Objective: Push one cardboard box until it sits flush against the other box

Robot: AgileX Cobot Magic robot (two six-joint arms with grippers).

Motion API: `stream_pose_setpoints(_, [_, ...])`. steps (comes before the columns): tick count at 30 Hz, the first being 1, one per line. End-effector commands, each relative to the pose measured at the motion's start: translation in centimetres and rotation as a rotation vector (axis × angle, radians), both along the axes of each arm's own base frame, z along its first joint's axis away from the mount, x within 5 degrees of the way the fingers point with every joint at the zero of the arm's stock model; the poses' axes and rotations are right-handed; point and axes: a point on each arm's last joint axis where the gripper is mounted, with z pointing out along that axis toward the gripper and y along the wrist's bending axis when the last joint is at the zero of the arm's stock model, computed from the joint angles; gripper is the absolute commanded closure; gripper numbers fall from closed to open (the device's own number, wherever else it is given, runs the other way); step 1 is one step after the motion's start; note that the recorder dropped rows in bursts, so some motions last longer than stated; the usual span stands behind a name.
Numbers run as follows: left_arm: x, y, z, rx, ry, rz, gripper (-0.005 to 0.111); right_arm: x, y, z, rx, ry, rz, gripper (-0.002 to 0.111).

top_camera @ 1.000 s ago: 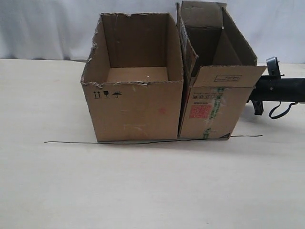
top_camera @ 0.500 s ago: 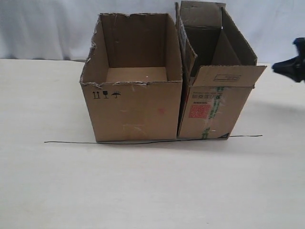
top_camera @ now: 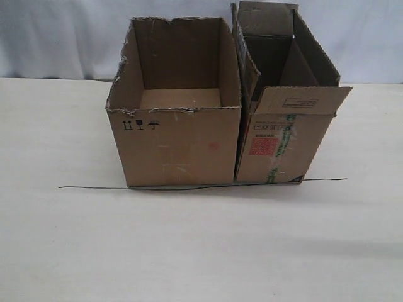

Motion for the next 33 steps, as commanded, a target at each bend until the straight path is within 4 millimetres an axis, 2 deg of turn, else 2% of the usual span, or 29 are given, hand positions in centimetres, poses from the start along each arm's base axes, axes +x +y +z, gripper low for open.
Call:
stream_pose_setpoints(1, [0.0,0.0,0.0,-0.005,-0.006,-0.007,0.107,-5.7,3.8,0.1,-0.095,-0.133,0.061,0.103])
stream_pose_setpoints(4, [0.0,0.0,0.0,-0.005,-0.004,-0.007,0.107,-8.4,6.1,-1.6,-0.096,-0.143,0.179,0.103])
stream_pose_setpoints(6, [0.0,0.0,0.0,-0.005,-0.004,-0.007,0.107,-10.2,6.9,-2.4,-0.099,-0.174,0.214,0.103])
stream_pose_setpoints(9, [0.0,0.0,0.0,-0.005,-0.004,-0.007,0.107,-12.7,7.3,-3.3,-0.13,-0.243,0.247,0.103])
stream_pose_setpoints(16, [0.0,0.0,0.0,-0.005,-0.004,-0.007,0.107,-16.4,8.1,-5.6,-0.11,-0.293,0.354,0.103])
stream_pose_setpoints(24, [0.0,0.0,0.0,-0.005,-0.004,-0.007,0.107,-18.5,8.2,-5.2,-0.113,-0.399,0.377,0.103])
stream_pose_setpoints(33, [0.0,0.0,0.0,-0.005,-0.004,-0.007,0.107,-19.0,7.6,-4.6,-0.133,-0.478,0.303,0.103])
